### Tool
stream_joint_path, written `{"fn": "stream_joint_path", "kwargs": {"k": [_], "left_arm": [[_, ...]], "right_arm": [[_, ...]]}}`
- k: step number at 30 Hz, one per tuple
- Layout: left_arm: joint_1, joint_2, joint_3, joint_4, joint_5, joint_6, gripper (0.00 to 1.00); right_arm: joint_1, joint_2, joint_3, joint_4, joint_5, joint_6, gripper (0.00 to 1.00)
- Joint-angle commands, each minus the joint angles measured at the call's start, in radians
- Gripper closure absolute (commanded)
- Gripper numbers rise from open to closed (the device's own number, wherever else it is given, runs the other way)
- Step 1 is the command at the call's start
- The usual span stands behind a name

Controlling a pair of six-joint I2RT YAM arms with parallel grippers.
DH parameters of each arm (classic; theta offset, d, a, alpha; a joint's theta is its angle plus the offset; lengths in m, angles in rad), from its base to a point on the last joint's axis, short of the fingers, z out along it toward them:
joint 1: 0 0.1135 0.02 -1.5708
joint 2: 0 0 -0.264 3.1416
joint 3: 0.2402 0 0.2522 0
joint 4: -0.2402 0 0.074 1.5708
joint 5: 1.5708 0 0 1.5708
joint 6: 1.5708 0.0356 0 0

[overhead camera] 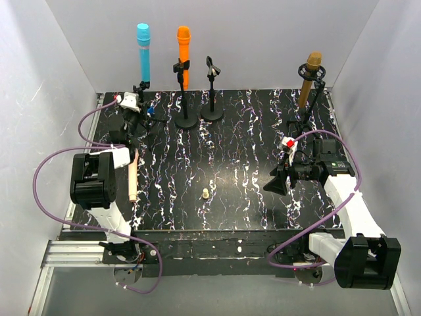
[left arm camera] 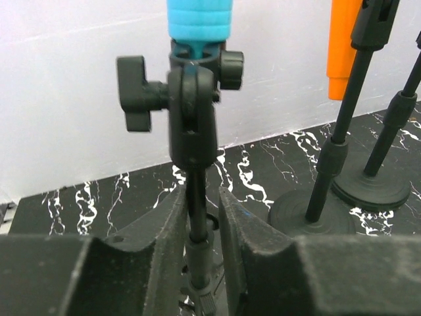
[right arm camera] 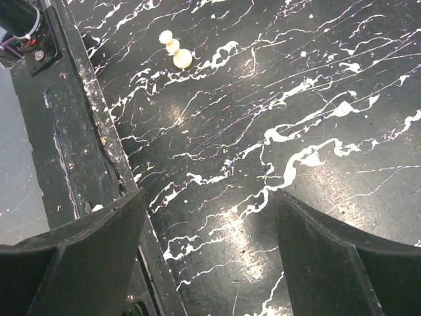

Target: Attach the microphones to the stand

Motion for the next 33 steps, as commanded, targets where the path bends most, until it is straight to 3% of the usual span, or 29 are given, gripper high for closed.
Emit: {"fn": "stream_joint_path", "kwargs": {"k": [1, 13, 21, 25, 33], "left_arm": [[0.010, -0.071, -0.031, 0.002, -0.036, -0.009, 0.72], [0.015, -0.129, -0.050, -0.044, -0.050, -0.017, 0.55], [0.021, -0.198, -0.097, -0.065, -0.099, -0.018, 0.27], [0.024, -0.299, -0.159, -0.088, -0.170, -0.055, 0.03], [0.025, -0.661, -0.107, -0.738, -0.209, -0.371, 0.02]], "right_arm": [[-0.002, -0.015, 0.023, -0.008, -0.013, -0.014, 0.16], [-0.041, -0.027, 0.022, -0.011, -0.023, -0.014, 0.16], [-0.048, -0.033, 0.022, -0.015, -0.023, -0.018, 0.16], [-0.052, -0.039, 0.022, -0.015, -0.021, -0.022, 0.16], [-0.061, -0.059, 0.013, -0.011, -0.020, -0.034, 0.16]]}}
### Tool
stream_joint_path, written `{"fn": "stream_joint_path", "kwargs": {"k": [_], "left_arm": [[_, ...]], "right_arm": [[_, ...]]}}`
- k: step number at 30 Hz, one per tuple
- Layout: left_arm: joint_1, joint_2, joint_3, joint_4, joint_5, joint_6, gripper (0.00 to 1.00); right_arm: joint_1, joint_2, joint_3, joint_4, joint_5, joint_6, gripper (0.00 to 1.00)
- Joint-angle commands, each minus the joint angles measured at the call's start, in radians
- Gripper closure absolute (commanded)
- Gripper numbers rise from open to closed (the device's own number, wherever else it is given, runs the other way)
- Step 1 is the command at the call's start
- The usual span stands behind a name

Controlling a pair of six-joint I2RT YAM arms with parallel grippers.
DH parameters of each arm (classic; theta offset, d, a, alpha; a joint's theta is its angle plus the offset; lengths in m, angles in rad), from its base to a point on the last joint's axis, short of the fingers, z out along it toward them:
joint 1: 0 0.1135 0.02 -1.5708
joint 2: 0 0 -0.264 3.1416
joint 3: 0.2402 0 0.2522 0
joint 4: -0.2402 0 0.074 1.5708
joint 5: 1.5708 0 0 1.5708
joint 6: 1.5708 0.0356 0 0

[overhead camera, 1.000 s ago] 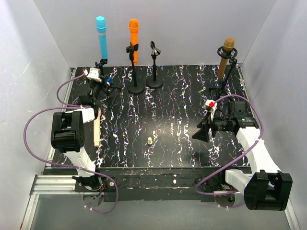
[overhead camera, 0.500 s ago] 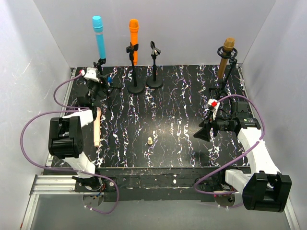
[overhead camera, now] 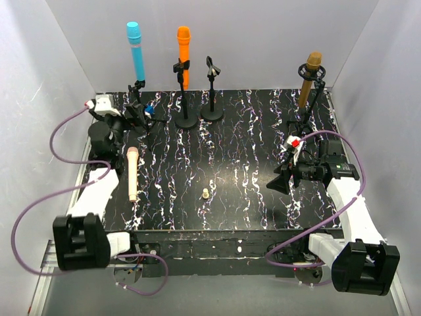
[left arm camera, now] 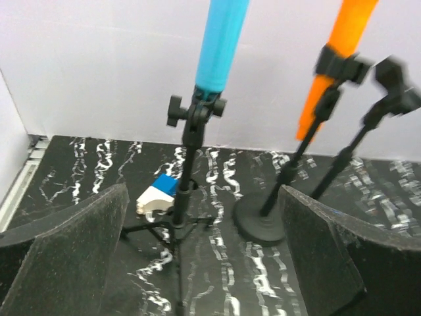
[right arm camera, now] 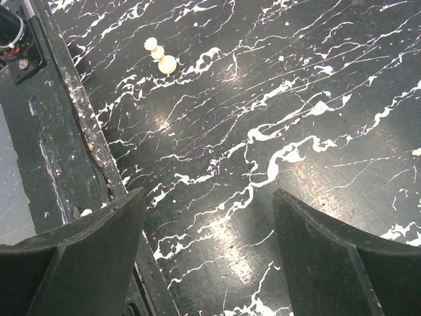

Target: Attach the microphones to the stand

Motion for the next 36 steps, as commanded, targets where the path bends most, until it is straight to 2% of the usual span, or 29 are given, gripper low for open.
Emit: {"fn": "stream_joint_path", "kwargs": {"k": [1, 6, 10, 16, 20, 21, 22, 25, 29, 32, 36], "left_arm": [[0.006, -0.184, 0.055, -0.418, 0.021, -0.189, 0.02], [0.006, -0.231, 0.114, -0.764, 0.205, -0.232, 0.02], [0.006, -0.267, 0.112, -0.918, 0.305, -0.215, 0.02], [0.006, -0.375, -0.003, -0.951, 0.395, -0.253, 0.02], [-0.018, -0.429, -0.101, -0.755, 0.501, -0.454, 0.02], [-0.043, -0.429, -0.107, -0.716, 0.477, -0.483, 0.02], [-0.122, -0.422, -0.090, -0.708, 0.425, -0.479, 0.02], [-0.303, -0.342, -0.003, -0.722, 0.238, -0.402, 0.02], [-0.487, -0.093, 0.244, -0.806, 0.008, -0.326, 0.02], [-0.587, 0.101, 0.441, -0.875, -0.150, -0.228, 0.02], [-0.612, 0.386, 0.760, -1.018, -0.245, -0.094, 0.02]], "right_arm": [[-0.007, -0.025, 0.011, -0.006, -0.020, -0.027, 0.16], [-0.007, -0.038, 0.000, 0.002, -0.026, -0.038, 0.17], [-0.008, -0.052, -0.013, 0.006, -0.038, -0.059, 0.17], [-0.013, -0.053, -0.046, 0.017, -0.101, -0.092, 0.17], [-0.019, -0.036, -0.047, 0.020, -0.104, -0.096, 0.17], [-0.020, -0.027, -0.046, 0.022, -0.103, -0.096, 0.17], [-0.020, -0.019, -0.043, 0.022, -0.103, -0.096, 0.17], [-0.023, -0.003, -0.033, 0.013, -0.106, -0.101, 0.17], [-0.025, -0.002, -0.032, 0.006, -0.104, -0.107, 0.17], [-0.026, -0.018, -0.033, 0.006, -0.100, -0.107, 0.17], [-0.030, -0.036, -0.033, 0.006, -0.103, -0.103, 0.17]]}}
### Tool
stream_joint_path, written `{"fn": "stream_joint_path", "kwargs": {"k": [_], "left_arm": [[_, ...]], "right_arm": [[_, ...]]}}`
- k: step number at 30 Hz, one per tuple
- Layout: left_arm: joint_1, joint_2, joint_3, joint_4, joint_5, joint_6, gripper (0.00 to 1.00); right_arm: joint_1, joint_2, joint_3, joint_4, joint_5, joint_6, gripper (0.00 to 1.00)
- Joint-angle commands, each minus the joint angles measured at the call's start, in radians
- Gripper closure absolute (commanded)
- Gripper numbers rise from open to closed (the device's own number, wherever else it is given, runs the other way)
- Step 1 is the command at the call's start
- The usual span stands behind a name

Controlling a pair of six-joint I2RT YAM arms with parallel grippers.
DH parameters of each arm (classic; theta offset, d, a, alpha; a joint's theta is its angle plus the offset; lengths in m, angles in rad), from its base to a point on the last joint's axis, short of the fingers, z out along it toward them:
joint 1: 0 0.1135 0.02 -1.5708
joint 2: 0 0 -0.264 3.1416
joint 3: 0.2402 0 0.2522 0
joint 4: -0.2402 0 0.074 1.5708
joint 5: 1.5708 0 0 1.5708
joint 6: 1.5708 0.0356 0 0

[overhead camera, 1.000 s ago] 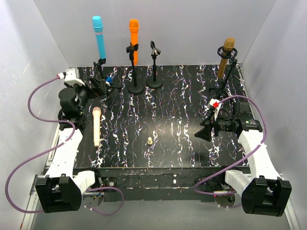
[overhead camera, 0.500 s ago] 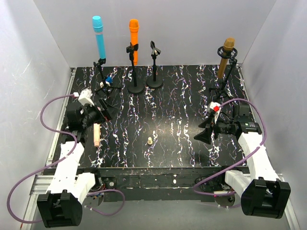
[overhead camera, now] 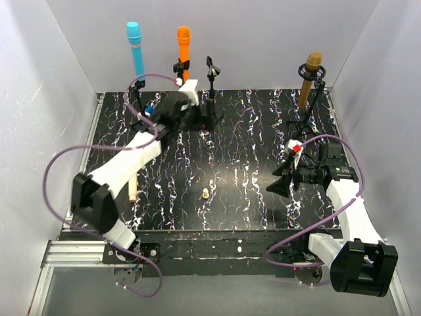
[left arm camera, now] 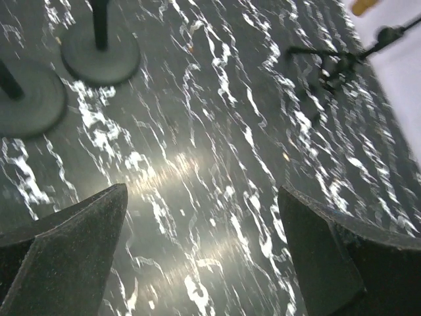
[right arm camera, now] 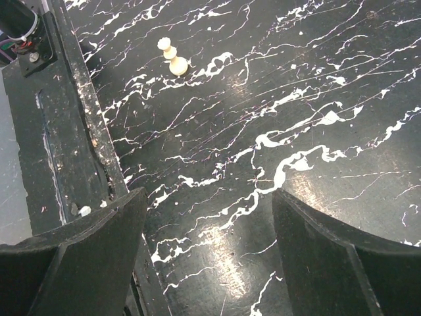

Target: Attach the microphones to the stand

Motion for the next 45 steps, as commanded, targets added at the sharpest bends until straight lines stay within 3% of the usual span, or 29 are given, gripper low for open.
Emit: {"fn": "stream_joint_path", "kwargs": {"k": [1, 8, 16, 20, 24, 29, 34, 41, 45], "left_arm": [[-0.023, 0.267, 0.313, -0.199, -0.232, 0.192, 0.02], [-0.023, 0.551, 0.715, -0.276, -0.349, 0.323, 0.14], [-0.006, 0.729, 0.920, -0.270, -0.360, 0.348, 0.22], [0.023, 0.702, 0.834, -0.148, -0.259, 0.312, 0.22], [0.066, 0.653, 0.656, 0.059, -0.120, 0.295, 0.22], [0.089, 0.656, 0.540, 0.242, -0.122, 0.332, 0.24], [0.108, 0.639, 0.369, 0.582, -0.041, 0.363, 0.30], [0.111, 0.686, 0.357, 0.773, 0.016, 0.363, 0.32], [0.111, 0.722, 0.404, 0.795, 0.016, 0.360, 0.33]], "right_arm": [[-0.009, -0.037, 0.014, 0.005, -0.030, -0.016, 0.17], [-0.008, -0.058, 0.017, 0.009, -0.035, -0.004, 0.17], [-0.009, -0.070, 0.019, 0.012, -0.021, -0.001, 0.17], [-0.009, -0.073, 0.019, 0.012, -0.016, -0.001, 0.17], [-0.008, -0.072, 0.022, 0.011, -0.018, -0.001, 0.17], [-0.008, -0.073, 0.022, 0.011, -0.018, -0.001, 0.17], [-0.009, -0.073, 0.022, 0.011, -0.012, -0.002, 0.17], [-0.008, -0.072, 0.023, 0.011, -0.007, -0.005, 0.17], [-0.008, -0.067, 0.023, 0.009, -0.007, -0.005, 0.17]]}}
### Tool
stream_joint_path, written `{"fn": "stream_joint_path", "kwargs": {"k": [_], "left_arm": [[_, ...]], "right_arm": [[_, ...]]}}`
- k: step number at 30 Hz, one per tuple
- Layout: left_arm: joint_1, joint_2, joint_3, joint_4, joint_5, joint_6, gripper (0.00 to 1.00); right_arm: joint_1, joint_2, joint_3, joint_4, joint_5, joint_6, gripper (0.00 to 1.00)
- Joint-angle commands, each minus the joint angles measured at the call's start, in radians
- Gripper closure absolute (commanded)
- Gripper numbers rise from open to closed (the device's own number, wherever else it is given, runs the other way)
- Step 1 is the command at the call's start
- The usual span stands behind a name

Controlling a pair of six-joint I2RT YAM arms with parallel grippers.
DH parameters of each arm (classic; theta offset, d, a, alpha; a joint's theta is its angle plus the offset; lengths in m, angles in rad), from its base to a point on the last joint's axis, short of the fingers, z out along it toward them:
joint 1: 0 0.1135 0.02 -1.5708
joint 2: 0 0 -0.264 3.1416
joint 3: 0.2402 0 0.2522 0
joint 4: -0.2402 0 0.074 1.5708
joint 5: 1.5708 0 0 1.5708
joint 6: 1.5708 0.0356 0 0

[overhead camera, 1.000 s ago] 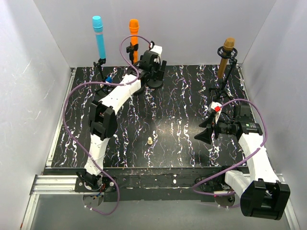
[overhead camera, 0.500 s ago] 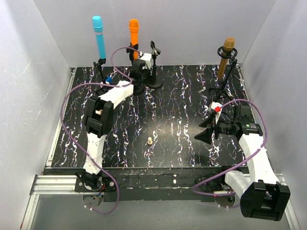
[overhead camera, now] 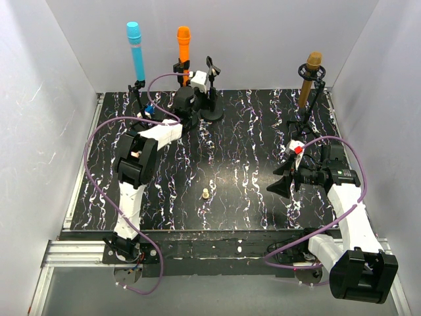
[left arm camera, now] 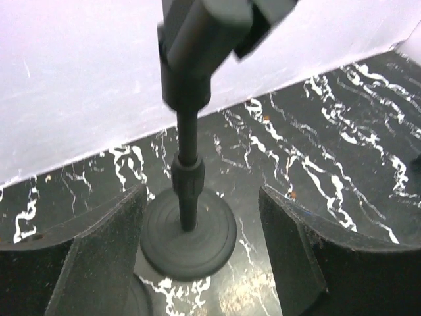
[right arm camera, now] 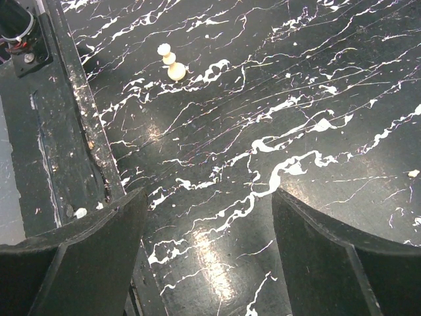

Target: Attach the microphones to the stand

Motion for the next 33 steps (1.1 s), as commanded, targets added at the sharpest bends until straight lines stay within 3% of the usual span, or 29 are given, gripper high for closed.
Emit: {"fn": "stream_joint_path", "kwargs": {"k": [1, 8, 12, 20, 25, 33], "left_arm": [[0.000, 0.010, 0.071, 0.105, 0.032, 0.015, 0.34], [0.000, 0.092, 0.175, 0.100, 0.021, 0.016, 0.46], [0.000, 0.131, 0.229, 0.097, 0.019, 0.004, 0.48], [0.000, 0.188, 0.306, 0.100, 0.021, -0.005, 0.76], [0.000, 0.176, 0.300, 0.105, 0.054, 0.018, 1.00], [0.000, 0.015, 0.116, 0.201, 0.292, -0.005, 1.00]], "right_arm": [[-0.005, -0.007, 0.023, 0.009, -0.009, -0.010, 0.17], [-0.005, -0.002, 0.025, 0.009, -0.005, -0.011, 0.17], [-0.005, -0.001, 0.026, 0.007, -0.005, -0.013, 0.17], [-0.007, 0.009, 0.029, 0.004, -0.001, -0.014, 0.17], [-0.005, 0.012, 0.032, 0.004, 0.002, -0.016, 0.17], [-0.005, 0.010, 0.031, 0.003, 0.007, -0.017, 0.17]]}}
